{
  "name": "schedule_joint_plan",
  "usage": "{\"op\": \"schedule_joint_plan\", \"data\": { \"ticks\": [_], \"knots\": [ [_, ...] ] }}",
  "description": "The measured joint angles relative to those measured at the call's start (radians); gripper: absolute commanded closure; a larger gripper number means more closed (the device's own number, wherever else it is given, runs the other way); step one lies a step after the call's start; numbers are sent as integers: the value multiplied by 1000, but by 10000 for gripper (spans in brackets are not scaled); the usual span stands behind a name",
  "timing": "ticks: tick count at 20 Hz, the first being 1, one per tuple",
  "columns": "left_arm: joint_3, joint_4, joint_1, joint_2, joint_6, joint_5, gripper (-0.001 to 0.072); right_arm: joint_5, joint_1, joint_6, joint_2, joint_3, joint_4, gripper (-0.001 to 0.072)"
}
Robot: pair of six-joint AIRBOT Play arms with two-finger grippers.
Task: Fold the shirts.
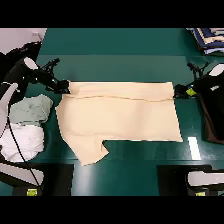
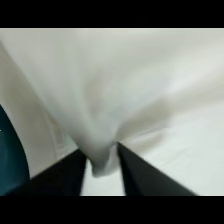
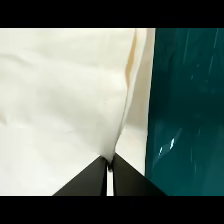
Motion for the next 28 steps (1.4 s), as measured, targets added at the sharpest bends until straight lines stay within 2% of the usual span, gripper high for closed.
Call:
{"op": "schedule_joint_plan", "data": {
  "ticks": [1, 4, 7, 13, 16, 19, 27, 28],
  "knots": [
    [-3, 6, 0, 1, -15, -8, 221, -7, 0, 0, 14, -11, 2, 271],
    [-8, 58, 4, 25, -48, -63, 220, -6, -26, 0, 71, -29, 6, 273],
    [-65, 113, 5, 118, -82, -117, 220, 59, -77, -3, 139, -36, 7, 273],
    [-480, 136, 6, 490, -177, -143, 220, 143, -153, -30, 241, -40, 9, 273],
    [-704, 77, 6, 685, -223, -149, 220, 147, -163, -48, 258, -40, 32, 274],
    [-857, 10, 6, 798, -247, -145, 220, 148, -169, -66, 264, -40, 71, 274],
    [-1056, -131, 7, 866, -261, 23, 223, 167, -169, -79, 268, -40, 109, 281],
    [-1070, -152, 7, 866, -259, 40, 279, 169, -169, -79, 268, -40, 111, 281]
  ]
}}
